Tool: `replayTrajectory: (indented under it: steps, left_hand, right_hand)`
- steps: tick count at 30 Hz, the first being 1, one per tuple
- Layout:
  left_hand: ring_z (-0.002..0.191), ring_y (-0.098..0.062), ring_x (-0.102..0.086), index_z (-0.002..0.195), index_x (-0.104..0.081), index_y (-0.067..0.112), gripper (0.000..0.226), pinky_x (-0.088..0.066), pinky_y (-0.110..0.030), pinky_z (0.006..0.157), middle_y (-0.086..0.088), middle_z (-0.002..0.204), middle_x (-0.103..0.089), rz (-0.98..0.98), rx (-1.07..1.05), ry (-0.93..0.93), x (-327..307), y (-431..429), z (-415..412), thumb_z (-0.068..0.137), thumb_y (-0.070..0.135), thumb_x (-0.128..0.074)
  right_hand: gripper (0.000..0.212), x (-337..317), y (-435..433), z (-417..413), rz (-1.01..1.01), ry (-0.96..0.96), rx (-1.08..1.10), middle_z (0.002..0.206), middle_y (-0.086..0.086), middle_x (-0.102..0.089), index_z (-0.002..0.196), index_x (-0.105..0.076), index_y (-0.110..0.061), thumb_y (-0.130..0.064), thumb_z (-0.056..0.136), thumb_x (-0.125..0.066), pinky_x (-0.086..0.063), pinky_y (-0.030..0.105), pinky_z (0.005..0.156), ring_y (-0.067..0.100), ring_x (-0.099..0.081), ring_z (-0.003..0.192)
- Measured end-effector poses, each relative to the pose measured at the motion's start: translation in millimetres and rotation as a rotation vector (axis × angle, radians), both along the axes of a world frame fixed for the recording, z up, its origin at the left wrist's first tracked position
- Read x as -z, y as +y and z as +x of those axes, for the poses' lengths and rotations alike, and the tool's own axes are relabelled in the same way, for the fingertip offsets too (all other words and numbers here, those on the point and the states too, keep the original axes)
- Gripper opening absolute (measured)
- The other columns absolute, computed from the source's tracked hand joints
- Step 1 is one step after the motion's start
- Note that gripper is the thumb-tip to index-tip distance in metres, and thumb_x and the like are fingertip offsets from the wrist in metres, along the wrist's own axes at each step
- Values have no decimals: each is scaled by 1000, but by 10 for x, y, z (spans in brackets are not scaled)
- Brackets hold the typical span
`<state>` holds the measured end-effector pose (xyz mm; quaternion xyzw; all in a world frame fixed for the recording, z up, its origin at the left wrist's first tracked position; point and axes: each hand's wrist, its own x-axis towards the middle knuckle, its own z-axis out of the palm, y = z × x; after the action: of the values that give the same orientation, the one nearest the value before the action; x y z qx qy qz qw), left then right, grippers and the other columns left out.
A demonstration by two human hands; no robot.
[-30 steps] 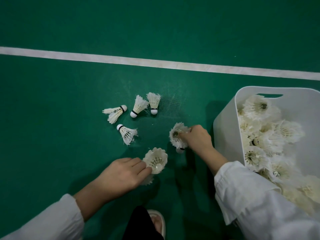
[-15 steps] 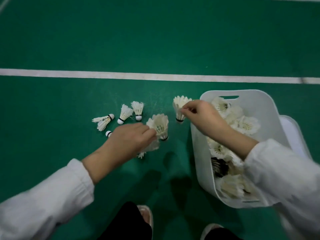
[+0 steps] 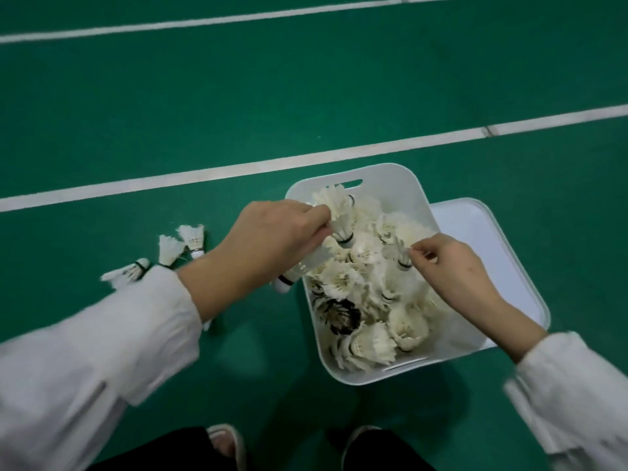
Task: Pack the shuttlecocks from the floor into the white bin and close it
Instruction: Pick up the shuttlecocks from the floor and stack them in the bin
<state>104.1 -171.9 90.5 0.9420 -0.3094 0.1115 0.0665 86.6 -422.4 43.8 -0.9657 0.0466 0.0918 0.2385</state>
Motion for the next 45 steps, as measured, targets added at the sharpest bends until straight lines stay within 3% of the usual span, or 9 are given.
replayTrajectory:
  steps: [11, 15, 20, 24, 29, 32, 37, 43, 45]
  left_hand:
    - [44, -23, -52, 84, -61, 19, 22, -28, -21, 40, 4, 53, -58, -249, -367, 78, 513, -472, -326, 87, 38, -51]
    - [43, -22, -49, 86, -61, 17, 21, -19, -16, 42, 2, 54, -58, -236, -382, 104, 513, -457, -275, 88, 36, -52]
    - [46, -22, -52, 84, -62, 17, 24, -22, -15, 43, 4, 56, -59, -222, -356, 110, 514, -472, -212, 88, 37, -49]
    - [45, -22, -50, 81, -62, 16, 22, -21, -17, 42, 3, 55, -57, -207, -323, 100, 531, -527, -199, 87, 35, -52]
    - [47, -21, -47, 79, -61, 15, 22, -32, -23, 39, 3, 55, -54, -194, -273, 118, 580, -563, -258, 88, 33, -51]
    - [50, -20, -46, 82, -61, 13, 15, -35, -26, 42, 1, 60, -56, -230, -258, 175, 594, -550, -275, 88, 27, -59]
    - [56, -21, -53, 85, -62, 14, 15, -39, -28, 43, 1, 65, -60, -243, -235, 212, 582, -579, -267, 88, 28, -58]
    - [51, -18, -44, 81, -61, 13, 14, -30, -25, 44, 0, 61, -58, -290, -204, 228, 514, -604, -293, 87, 25, -61]
    - [57, -15, -45, 85, -61, 14, 16, -31, -26, 49, 2, 67, -58, -297, -198, 267, 502, -593, -313, 89, 28, -57]
  right_hand:
    - [27, 176, -83, 348, -57, -268, -40, 94, 10, -64, 93, -71, -10, -24, 95, -48, -40, 32, 71, 27, -58, 87]
    - [28, 367, -79, 247, -232, -25, -144, 88, 15, -63, 87, -68, -2, -18, 94, -45, -38, 31, 68, 33, -59, 85]
    - [30, 248, -99, 34, 89, 123, -26, 65, 4, -64, 80, -69, -8, -28, 93, -51, -38, 25, 58, 16, -55, 62]
    - [27, 417, -133, 130, -40, 80, -31, 93, 11, -71, 94, -71, -6, -24, 94, -51, -42, 29, 76, 31, -62, 92]
    - [29, 624, -108, 252, -145, 151, -65, 84, 21, -67, 84, -67, 4, -17, 90, -47, -45, 33, 70, 38, -61, 86]
    - [29, 421, -93, 233, -218, 161, -127, 114, 15, -58, 111, -62, -4, -18, 90, -47, -46, 35, 83, 36, -58, 101]
    - [40, 2, 1, 23, 1, -257, -379, 135, -4, -39, 129, -45, -21, -15, 89, -53, -53, 40, 67, 21, -62, 84]
    - [63, 24, 168, 0, 99, -178, -535, 143, -11, -32, 137, -26, -27, -17, 86, -61, -53, 33, 70, 4, -47, 82]
    - [52, 14, 201, 25, 90, -212, -588, 141, -9, -36, 132, -37, -23, -18, 86, -62, -51, 30, 66, 7, -52, 84]
